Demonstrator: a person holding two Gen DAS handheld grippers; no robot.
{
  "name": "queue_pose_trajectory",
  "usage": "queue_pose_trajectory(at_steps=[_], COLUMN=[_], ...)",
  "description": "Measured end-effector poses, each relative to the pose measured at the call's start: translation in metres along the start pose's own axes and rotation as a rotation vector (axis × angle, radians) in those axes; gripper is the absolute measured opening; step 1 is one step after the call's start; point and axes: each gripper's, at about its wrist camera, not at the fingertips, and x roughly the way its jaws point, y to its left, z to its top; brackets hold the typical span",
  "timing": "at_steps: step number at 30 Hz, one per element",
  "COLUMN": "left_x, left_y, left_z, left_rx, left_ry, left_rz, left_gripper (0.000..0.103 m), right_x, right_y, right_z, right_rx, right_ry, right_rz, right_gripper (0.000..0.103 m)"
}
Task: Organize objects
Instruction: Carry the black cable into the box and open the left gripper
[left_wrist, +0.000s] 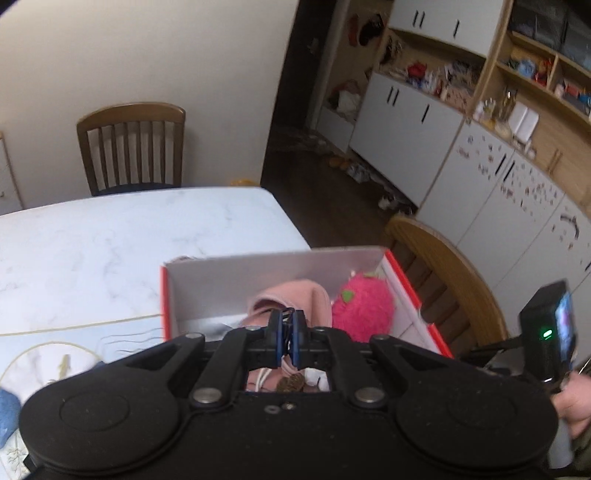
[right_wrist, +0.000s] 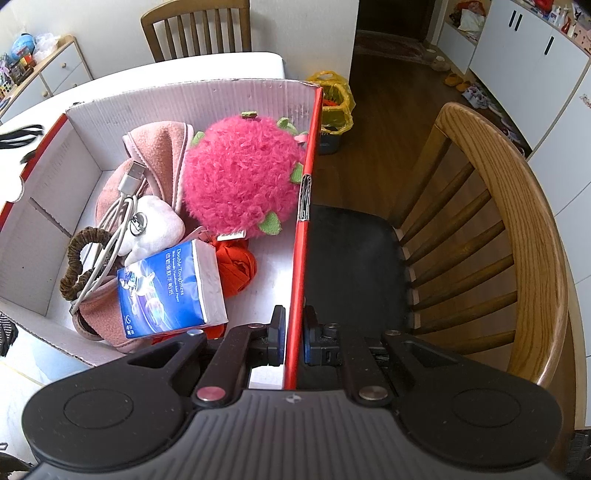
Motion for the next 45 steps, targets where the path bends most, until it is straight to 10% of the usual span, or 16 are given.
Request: queue_pose_trajectory(at_steps=[22,45], left_x=[0.066,0.042], left_y=[-0.001,0.004], left_z=[-0.051,-0.049], left_rx=[-0.015,-0.045], left_ry=[0.246,0.191], left_rz=[-0.021,-0.002], left_gripper=[0.005,0.042], right_x=[-0.002,-0.001], right_y=[0.002,0.004], right_z=[0.002,0.002], right_rx=[0.009,0.007], right_ry=[-0.004,-0.005], right_rz=[0.014,0.013], right_gripper=[0.009,0.009])
